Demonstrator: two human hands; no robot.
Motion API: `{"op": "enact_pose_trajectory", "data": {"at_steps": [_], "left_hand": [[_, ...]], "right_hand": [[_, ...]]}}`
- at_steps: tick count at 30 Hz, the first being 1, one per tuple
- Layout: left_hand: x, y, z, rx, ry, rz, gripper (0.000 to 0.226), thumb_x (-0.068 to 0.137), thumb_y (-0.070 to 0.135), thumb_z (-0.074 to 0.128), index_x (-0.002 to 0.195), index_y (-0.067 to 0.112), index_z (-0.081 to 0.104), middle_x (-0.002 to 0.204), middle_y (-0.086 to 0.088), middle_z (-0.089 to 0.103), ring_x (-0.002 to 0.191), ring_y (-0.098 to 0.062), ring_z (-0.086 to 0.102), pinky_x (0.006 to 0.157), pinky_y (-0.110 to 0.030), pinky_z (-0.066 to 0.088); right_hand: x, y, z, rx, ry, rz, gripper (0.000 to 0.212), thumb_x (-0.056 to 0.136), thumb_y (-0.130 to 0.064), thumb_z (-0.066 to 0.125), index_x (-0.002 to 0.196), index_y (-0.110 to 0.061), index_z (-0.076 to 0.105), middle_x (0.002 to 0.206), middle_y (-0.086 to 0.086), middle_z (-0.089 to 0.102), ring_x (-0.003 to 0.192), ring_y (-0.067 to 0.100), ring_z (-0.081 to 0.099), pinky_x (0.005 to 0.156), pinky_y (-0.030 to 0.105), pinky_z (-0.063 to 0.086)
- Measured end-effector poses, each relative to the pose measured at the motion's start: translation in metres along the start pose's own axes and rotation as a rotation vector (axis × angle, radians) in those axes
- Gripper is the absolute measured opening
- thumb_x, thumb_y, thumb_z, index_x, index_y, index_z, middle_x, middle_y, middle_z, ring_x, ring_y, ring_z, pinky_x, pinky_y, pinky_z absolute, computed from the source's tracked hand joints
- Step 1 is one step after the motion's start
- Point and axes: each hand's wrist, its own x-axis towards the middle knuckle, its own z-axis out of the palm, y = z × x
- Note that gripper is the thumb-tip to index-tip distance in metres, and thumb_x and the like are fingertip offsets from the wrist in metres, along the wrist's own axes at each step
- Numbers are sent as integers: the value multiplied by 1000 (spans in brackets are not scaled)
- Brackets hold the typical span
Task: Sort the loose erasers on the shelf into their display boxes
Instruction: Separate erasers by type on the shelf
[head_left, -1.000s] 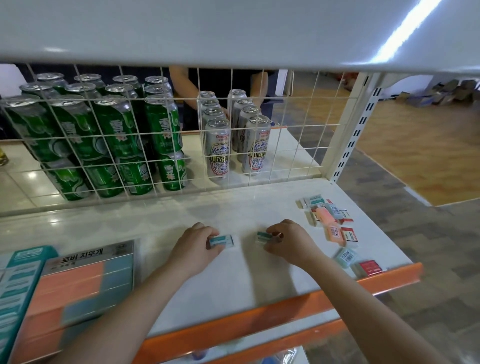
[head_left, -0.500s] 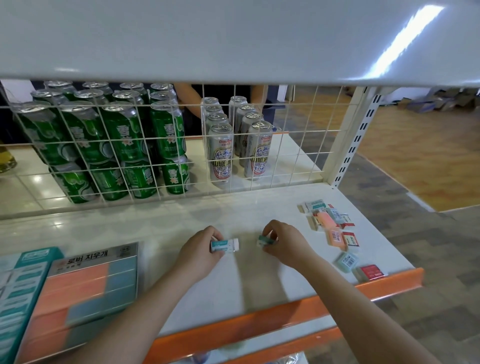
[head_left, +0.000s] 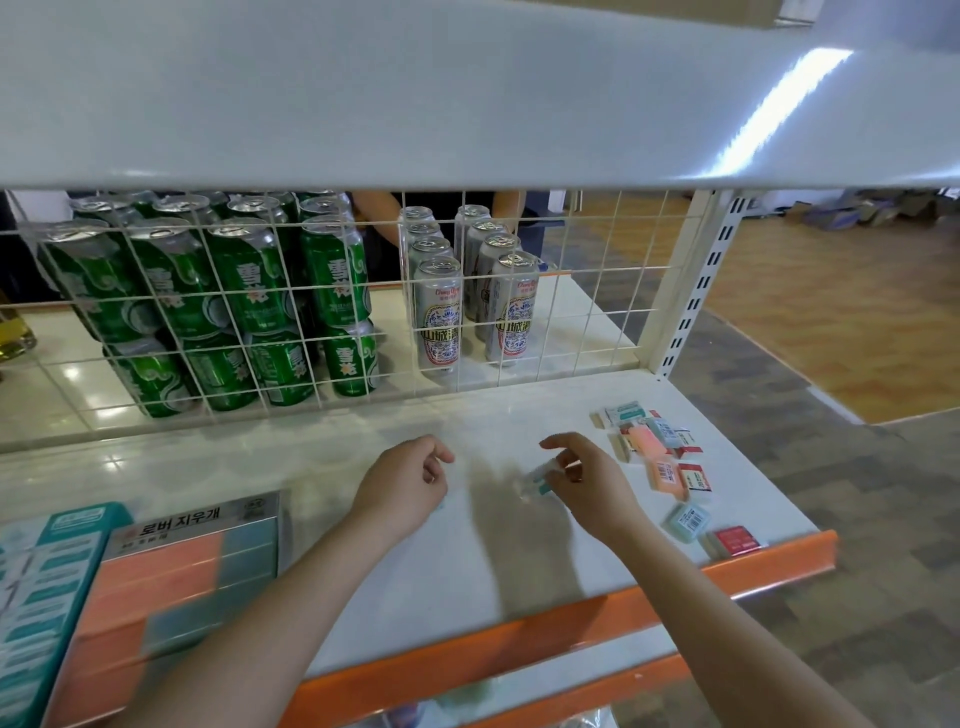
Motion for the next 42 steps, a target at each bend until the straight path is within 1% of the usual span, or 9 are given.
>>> {"op": "enact_pose_trajectory", "data": {"at_steps": [4,13,17,20,26,30,33,38,42], "left_hand": [[-1,-4,9,84,-30,2,22,82,8,59,101,17,62,93,7,54,86,-13,53,83,-28,46],[-13,-21,-7,73,-40,1,18,85,15,62,103,16,64,99,4,56,94,-11,53,84,-21,42],[-24,-29,-19,127,-212,66,20,80,21,71,97,26,63,99,5,52,94,-12,56,87,-23,45],[-33,-35,-23,213,-278,81,32,78,24,73,108,23,63,104,4,50,98,-11,53,91,-26,43],[-41,-31,-20,328,-156,101,27,87,27,61,113,19,62,102,7,51,94,-11,55,78,-17,39],[-46,-22,-20,433,-53,86,26,94,24,45,114,17,59,109,0,62,96,-17,58,77,-26,41],[-50,-23,-17,351,-7,49,28,93,18,46,118,19,58,114,0,62,101,-17,57,74,-24,39],[-53,-22,-17,-34,103,-117,15,89,8,57,100,11,66,94,-4,65,83,-15,58,68,-21,43],[-54,-14,-27,-289,74,-129,20,88,-1,55,95,15,65,90,-4,64,85,-17,59,67,-12,43]], "right_hand": [[-8,19,-3,-179,-16,20,26,79,-1,58,102,-10,65,101,7,64,80,13,54,70,18,38],[-11,17,-5,-276,-23,30,26,80,-5,58,104,-10,66,106,6,64,97,22,57,66,18,30],[-12,11,-3,-279,-27,24,24,82,-4,56,102,-12,66,103,6,66,90,21,56,62,20,30],[-13,6,-1,-281,-30,3,20,83,-8,59,101,-12,66,101,5,66,81,14,50,53,14,31],[-21,-6,0,-256,-42,-7,22,85,-7,56,105,-10,65,104,5,66,84,12,51,66,18,34],[-27,-8,0,-248,-45,-3,21,86,-8,56,105,-10,64,105,6,66,83,12,52,63,19,36],[-31,-9,0,-236,-39,-13,22,86,-7,56,105,-10,65,105,7,67,83,13,53,56,12,36],[-35,-15,-2,-186,-18,-52,26,88,-3,53,109,-8,66,109,6,68,90,12,57,59,1,36],[-38,-28,-6,-80,11,-78,29,89,1,50,111,-7,66,109,5,66,89,9,54,62,-2,39]]}}
